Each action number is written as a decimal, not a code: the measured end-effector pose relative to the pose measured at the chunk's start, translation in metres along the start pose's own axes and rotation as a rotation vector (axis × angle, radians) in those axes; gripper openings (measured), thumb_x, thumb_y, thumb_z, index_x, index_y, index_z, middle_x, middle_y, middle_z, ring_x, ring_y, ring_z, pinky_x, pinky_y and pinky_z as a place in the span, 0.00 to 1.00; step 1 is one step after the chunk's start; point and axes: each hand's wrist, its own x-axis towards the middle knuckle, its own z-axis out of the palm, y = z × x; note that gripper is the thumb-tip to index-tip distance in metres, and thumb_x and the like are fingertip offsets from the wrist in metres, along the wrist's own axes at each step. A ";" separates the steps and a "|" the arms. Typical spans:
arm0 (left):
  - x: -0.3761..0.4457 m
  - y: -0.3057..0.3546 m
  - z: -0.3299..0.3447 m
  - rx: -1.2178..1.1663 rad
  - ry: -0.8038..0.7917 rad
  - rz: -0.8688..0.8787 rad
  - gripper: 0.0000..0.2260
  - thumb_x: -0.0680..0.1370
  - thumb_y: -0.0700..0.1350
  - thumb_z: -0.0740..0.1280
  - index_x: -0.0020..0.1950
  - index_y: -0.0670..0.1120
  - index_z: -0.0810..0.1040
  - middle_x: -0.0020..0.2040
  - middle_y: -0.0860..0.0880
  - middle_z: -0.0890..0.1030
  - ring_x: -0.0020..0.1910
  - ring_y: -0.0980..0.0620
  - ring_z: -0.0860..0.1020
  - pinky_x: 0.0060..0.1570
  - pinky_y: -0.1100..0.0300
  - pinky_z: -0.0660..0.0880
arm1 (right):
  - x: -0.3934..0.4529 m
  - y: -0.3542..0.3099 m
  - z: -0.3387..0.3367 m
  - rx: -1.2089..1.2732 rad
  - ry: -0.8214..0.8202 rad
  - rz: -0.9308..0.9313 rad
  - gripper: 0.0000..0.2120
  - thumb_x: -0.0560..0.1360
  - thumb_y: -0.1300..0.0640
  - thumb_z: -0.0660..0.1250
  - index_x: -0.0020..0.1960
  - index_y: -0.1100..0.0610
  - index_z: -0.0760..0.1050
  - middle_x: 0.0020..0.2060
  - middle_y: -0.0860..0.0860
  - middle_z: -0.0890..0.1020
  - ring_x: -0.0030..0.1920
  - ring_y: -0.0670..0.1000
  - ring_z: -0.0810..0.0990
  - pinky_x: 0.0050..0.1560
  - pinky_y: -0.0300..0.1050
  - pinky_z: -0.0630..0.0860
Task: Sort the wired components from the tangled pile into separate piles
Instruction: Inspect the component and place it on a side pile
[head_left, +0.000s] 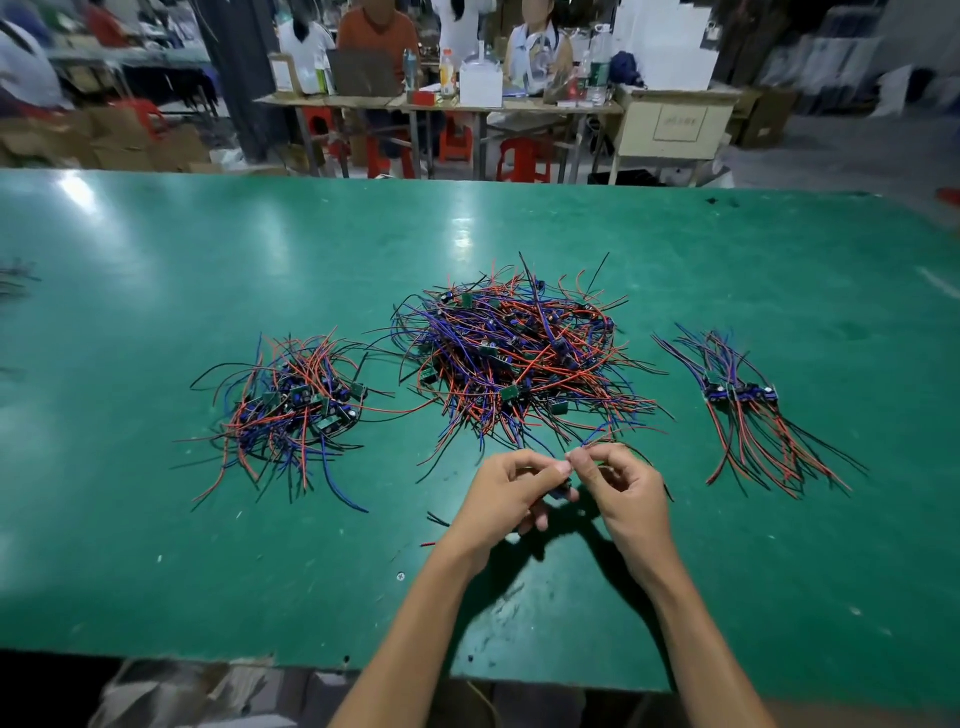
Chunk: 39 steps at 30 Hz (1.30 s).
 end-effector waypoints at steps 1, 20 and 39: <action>-0.001 -0.001 0.000 -0.012 0.024 -0.005 0.11 0.80 0.47 0.70 0.53 0.39 0.82 0.42 0.46 0.87 0.23 0.54 0.72 0.23 0.64 0.62 | -0.001 -0.002 0.002 0.028 -0.003 0.020 0.13 0.75 0.43 0.73 0.43 0.52 0.85 0.42 0.51 0.83 0.37 0.46 0.80 0.39 0.37 0.78; 0.001 -0.026 0.016 0.046 0.176 0.209 0.06 0.75 0.47 0.72 0.43 0.47 0.87 0.42 0.49 0.87 0.41 0.51 0.85 0.52 0.50 0.82 | 0.000 -0.011 0.010 0.089 -0.095 0.150 0.13 0.81 0.66 0.64 0.46 0.59 0.86 0.41 0.51 0.85 0.38 0.47 0.82 0.38 0.37 0.78; -0.006 -0.020 0.013 0.181 0.017 0.122 0.07 0.76 0.43 0.72 0.38 0.46 0.82 0.36 0.46 0.86 0.37 0.54 0.83 0.43 0.60 0.78 | 0.026 -0.010 0.001 0.272 0.352 0.281 0.13 0.83 0.60 0.57 0.47 0.54 0.80 0.36 0.50 0.77 0.28 0.42 0.72 0.20 0.40 0.70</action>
